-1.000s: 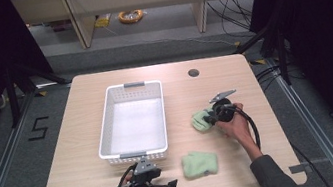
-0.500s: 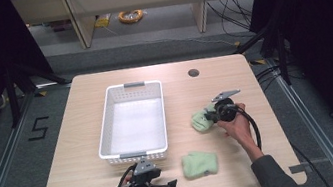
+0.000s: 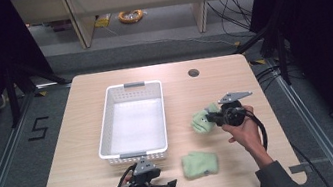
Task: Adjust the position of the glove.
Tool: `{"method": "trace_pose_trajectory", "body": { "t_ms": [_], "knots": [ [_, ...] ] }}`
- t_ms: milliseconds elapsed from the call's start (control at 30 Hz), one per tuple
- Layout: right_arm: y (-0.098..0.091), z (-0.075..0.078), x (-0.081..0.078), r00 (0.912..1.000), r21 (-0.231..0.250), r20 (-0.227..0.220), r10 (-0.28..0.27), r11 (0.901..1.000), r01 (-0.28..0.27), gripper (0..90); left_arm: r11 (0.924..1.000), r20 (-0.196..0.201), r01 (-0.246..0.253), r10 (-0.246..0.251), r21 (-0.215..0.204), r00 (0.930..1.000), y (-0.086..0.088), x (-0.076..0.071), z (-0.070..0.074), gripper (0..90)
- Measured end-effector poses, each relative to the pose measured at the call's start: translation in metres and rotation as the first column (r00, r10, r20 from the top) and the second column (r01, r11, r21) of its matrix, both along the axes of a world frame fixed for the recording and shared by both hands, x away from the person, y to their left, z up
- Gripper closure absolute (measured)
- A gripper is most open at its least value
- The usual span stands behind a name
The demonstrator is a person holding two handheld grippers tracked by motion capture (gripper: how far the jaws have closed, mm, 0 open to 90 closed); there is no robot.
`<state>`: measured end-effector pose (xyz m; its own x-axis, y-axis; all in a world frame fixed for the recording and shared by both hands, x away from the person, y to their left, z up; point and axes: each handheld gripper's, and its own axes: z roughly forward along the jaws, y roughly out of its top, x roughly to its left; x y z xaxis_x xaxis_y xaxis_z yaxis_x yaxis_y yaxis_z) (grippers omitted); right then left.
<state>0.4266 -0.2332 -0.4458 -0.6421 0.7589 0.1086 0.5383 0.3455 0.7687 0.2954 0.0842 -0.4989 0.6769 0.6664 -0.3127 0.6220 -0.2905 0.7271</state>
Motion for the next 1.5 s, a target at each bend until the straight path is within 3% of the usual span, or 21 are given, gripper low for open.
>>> {"method": "trace_pose_trajectory", "body": {
  "t_ms": [67, 133, 233, 367, 500, 567, 633, 700, 800, 867, 933, 967, 1033, 1133, 1167, 1233, 1367, 1500],
  "knots": [
    [0.001, 0.002, -0.008, 0.9998, 0.017, 0.008, 0.018, 0.9997, -0.018, 84.8, 1.0000, 0.002, -0.004, 0.004, 0.002, 1.0000, 0.000, 0.000, 0.000, 28.5],
    [0.003, 0.004, -0.018, 0.9998, 0.021, -0.017, 0.013, 0.9997, -0.012, 84.8, 1.0000, 0.004, -0.006, 0.006, 0.002, 1.0000, 0.000, 0.000, 0.000, 28.5],
    [0.005, 0.005, -0.030, 0.9995, 0.016, 0.017, 0.026, 0.9995, -0.026, 84.7, 1.0000, 0.004, -0.005, 0.005, 0.003, 1.0000, 0.001, 0.000, 0.001, 28.4],
    [0.009, 0.008, -0.045, 0.9992, 0.037, 0.014, 0.037, 0.9986, -0.037, 84.7, 1.0000, 0.006, -0.004, 0.004, 0.005, 1.0000, 0.000, -0.001, 0.001, 27.7],
    [0.009, 0.007, -0.055, 0.9978, 0.017, 0.036, 0.056, 0.9982, -0.057, 84.6, 0.9998, -0.007, 0.014, -0.014, 0.017, 0.9999, 0.002, 0.000, 0.001, 26.5],
    [0.010, 0.006, -0.062, 0.9977, 0.034, 0.025, 0.063, 0.9974, -0.064, 84.6, 0.9996, 0.010, 0.017, -0.017, 0.024, 0.9998, 0.002, 0.000, 0.001, 25.8],
    [0.011, 0.007, -0.070, 0.9982, 0.039, 0.002, 0.060, 0.9974, -0.060, 84.5, 0.9999, 0.013, -0.009, 0.009, 0.005, 0.9999, 0.000, 0.000, 0.001, 25.7],
    [0.013, 0.006, -0.076, 0.9982, 0.045, -0.007, 0.060, 0.9972, -0.059, 84.5, 0.9997, 0.014, 0.011, -0.011, 0.023, 0.9998, 0.003, 0.001, 0.001, 25.7],
    [0.014, 0.004, -0.083, 0.9963, 0.036, 0.018, 0.084, 0.9958, -0.085, 84.4, 0.9998, 0.014, 0.003, -0.004, 0.018, 0.9999, 0.003, 0.001, 0.001, 25.7],
    [0.016, 0.004, -0.090, 0.9966, 0.052, 0.003, 0.082, 0.9952, -0.082, 84.4, 0.9998, 0.020, 0.000, -0.001, 0.018, 0.9998, 0.002, 0.000, 0.001, 25.8],
    [0.016, 0.003, -0.093, 0.9943, 0.043, 0.031, 0.102, 0.9937, -0.103, 84.4, 0.9999, 0.017, -0.010, 0.010, -0.006, 0.9998, 0.000, 0.000, 0.000, 26.1],
    [0.018, 0.004, -0.097, 0.9960, 0.059, 0.003, 0.089, 0.9943, -0.089, 84.4, 1.0000, 0.015, -0.006, 0.007, -0.006, 0.9999, 0.000, 0.000, 0.001, 26.2],
    [0.020, 0.002, -0.102, 0.9950, 0.055, 0.009, 0.100, 0.9934, -0.100, 84.3, 1.0000, 0.019, 0.001, -0.001, 0.005, 0.9998, 0.000, -0.001, 0.001, 26.9],
    [0.022, -0.001, -0.106, 0.9929, 0.069, 0.011, 0.119, 0.9904, -0.119, 84.3, 0.9999, 0.029, -0.007, 0.008, -0.015, 0.9996, -0.002, -0.002, 0.002, 28.1],
    [0.023, -0.002, -0.109, 0.9957, 0.066, -0.002, 0.093, 0.9936, -0.092, 84.2, 0.9998, 0.023, 0.009, -0.009, -0.019, 0.9997, -0.002, -0.002, 0.003, 28.5],
    [0.025, -0.005, -0.112, 0.9944, 0.082, -0.014, 0.105, 0.9912, -0.103, 84.1, 0.9995, 0.033, 0.021, -0.020, -0.023, 0.9993, -0.004, -0.003, 0.004, 30.9],
    [0.024, -0.014, -0.115, 0.9948, 0.056, -0.017, 0.101, 0.9935, -0.100, 83.8, 0.9986, 0.050, 0.046, -0.045, -0.024, 0.9977, -0.010, -0.006, 0.005, 34.1],
    [0.024, -0.023, -0.117, 0.9929, 0.080, -0.051, 0.107, 0.9914, -0.103, 83.5, 0.9975, 0.060, 0.070, -0.069, -0.011, 0.9958, -0.014, -0.006, 0.005, 37.2]
  ]
}}
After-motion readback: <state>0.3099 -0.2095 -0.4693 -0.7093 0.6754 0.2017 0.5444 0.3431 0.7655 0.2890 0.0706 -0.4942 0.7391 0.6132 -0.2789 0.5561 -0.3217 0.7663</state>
